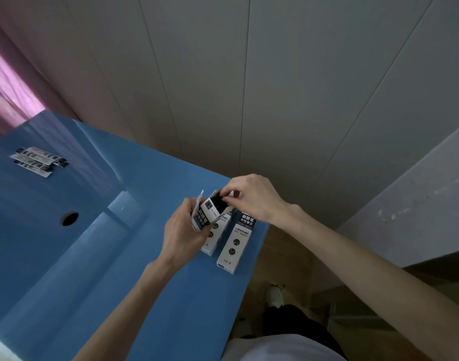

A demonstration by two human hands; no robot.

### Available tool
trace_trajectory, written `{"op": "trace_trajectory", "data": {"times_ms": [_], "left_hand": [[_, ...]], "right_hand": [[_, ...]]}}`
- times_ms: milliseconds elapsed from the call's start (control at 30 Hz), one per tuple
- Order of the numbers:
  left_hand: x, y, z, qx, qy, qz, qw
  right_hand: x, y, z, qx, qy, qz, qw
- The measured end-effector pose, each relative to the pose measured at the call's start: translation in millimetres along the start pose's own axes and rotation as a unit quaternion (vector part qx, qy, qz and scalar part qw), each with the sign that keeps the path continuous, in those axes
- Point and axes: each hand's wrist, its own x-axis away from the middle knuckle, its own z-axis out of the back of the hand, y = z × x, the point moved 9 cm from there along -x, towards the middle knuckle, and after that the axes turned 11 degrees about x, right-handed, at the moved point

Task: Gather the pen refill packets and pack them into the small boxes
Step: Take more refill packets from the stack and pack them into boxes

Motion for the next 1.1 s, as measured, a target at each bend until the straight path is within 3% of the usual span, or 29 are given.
{"op": "trace_trajectory", "data": {"times_ms": [167,267,400,667,800,967,1100], "left_hand": [[-7.8,-0.1,0.5,-0.019,0.005,0.015,1.000],[-22.6,-4.5,3.8,-0.030,0.010,0.048,0.998],[-46.9,-11.2,-5.0,-0.057,-0.020,0.071,0.996],[-58.2,-12.8,-28.4,-0.119,-0.052,0.045,0.990],[-51.1,-2.9,-31.8,-0.157,-0.051,-0.022,0.986],[-47.7,-4.1,-32.8,-0.162,-0.058,-0.039,0.984],[-46.6,-6.4,-32.1,-0.146,-0.065,-0.020,0.987]], "right_hand": [[-10.7,5.6,-19.5,-0.077,-0.022,-0.033,0.996],[-8.3,34.1,-28.9,-0.184,0.006,-0.115,0.976],[6.0,67.2,-44.8,-0.226,0.019,-0.190,0.955],[2.2,59.7,-53.9,-0.280,0.006,-0.172,0.944],[-9.4,42.3,-56.6,-0.341,-0.008,-0.167,0.925],[-13.4,31.6,-61.7,-0.410,-0.015,-0.171,0.896],[-17.4,28.2,-56.9,-0.364,-0.008,-0.162,0.917]]}}
